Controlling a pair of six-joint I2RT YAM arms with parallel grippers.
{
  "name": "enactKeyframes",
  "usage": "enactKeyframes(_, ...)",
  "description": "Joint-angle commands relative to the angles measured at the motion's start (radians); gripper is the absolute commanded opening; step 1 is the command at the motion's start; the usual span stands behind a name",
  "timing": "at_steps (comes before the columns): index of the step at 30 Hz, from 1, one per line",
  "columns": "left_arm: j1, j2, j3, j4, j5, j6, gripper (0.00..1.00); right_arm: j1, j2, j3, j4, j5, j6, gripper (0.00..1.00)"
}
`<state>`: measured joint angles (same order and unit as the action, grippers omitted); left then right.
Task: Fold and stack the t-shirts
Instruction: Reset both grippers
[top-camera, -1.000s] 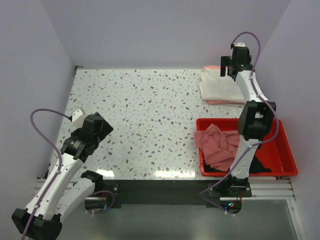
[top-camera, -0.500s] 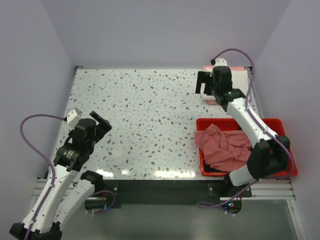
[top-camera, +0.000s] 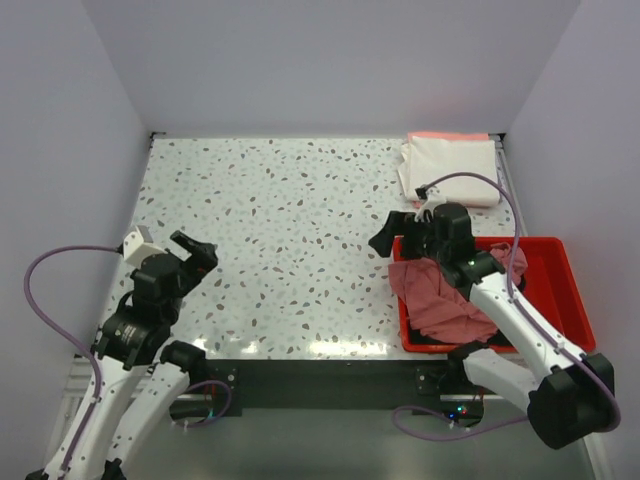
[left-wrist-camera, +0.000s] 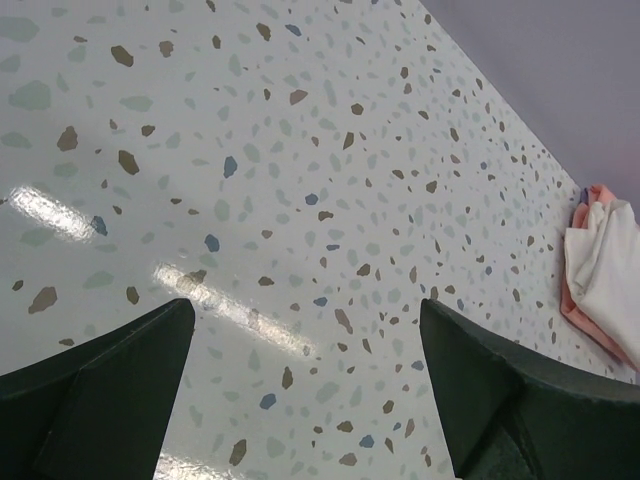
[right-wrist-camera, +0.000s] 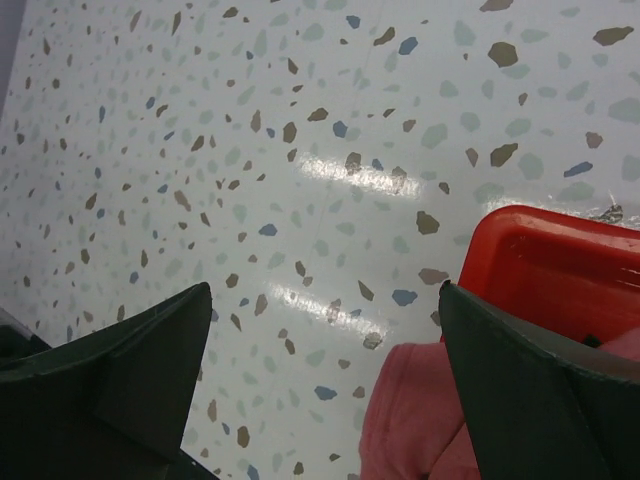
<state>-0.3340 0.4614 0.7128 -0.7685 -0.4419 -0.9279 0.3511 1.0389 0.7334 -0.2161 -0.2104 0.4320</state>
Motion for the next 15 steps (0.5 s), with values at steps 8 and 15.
enactKeyframes(8,0.006,-0.089,-0.046,0.034,-0.031,-0.011,1.0,0.0,-0.122,-0.061,0.029,-0.078,0.001,0.99)
enactKeyframes(15,0.006,-0.001,-0.003,-0.023,-0.046,-0.017,1.0,0.0,-0.137,-0.085,0.072,-0.102,0.002,0.99)
